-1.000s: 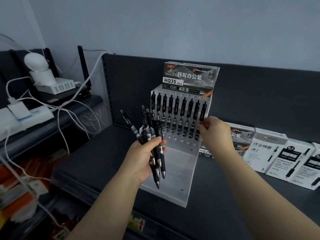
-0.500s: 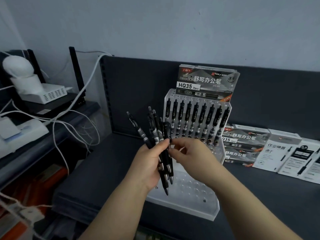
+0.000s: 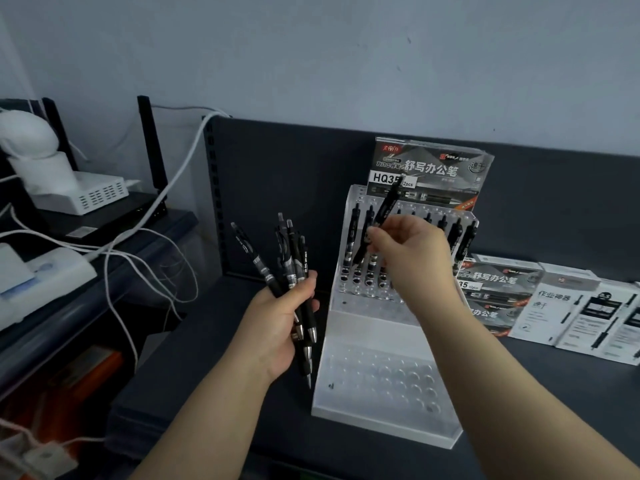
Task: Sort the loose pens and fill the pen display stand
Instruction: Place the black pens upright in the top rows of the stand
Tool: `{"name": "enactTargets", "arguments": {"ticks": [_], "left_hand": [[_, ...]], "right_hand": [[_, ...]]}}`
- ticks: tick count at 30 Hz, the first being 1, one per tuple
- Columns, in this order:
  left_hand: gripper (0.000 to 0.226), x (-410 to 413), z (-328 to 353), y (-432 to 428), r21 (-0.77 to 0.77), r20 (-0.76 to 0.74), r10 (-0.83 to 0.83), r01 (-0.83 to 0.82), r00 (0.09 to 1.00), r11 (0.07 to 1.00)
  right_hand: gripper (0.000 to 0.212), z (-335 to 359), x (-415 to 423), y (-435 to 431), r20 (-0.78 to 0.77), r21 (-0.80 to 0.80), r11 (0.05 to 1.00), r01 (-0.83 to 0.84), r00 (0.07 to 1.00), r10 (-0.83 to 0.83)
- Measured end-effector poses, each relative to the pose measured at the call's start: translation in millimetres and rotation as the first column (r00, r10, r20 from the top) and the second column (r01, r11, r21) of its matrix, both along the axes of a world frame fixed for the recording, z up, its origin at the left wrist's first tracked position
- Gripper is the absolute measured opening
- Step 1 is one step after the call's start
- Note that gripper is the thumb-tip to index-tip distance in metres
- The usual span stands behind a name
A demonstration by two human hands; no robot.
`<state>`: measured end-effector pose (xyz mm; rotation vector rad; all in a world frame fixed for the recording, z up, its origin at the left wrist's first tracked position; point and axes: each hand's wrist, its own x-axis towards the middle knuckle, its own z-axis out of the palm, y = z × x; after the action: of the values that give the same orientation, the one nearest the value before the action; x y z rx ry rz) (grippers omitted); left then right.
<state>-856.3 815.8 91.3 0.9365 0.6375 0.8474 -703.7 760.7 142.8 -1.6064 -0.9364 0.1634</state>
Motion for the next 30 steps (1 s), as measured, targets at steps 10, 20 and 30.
{"name": "enactTargets", "arguments": {"ticks": [10, 20, 30], "left_hand": [[0.018, -7.2, -3.5, 12.7, 0.064, -0.049, -0.001, 0.004, 0.999, 0.998], [0.017, -8.5, -2.2, 17.1, 0.048, -0.022, 0.003, -0.002, 1.000, 0.999], [0.006, -6.0, -0.7, 16.5, 0.012, -0.009, 0.018, -0.018, 1.000, 1.000]], "right_hand": [[0.021, -8.0, -7.9, 25.7, 0.211, -0.068, 0.994, 0.083, 0.975, -0.067], [0.025, -30.5, -8.6, 34.2, 0.334, -0.267, 0.951, 0.154, 0.941, -0.059], [0.023, -30.0, -8.9, 34.9, 0.340, -0.277, 0.948, 0.158, 0.939, -0.057]]}}
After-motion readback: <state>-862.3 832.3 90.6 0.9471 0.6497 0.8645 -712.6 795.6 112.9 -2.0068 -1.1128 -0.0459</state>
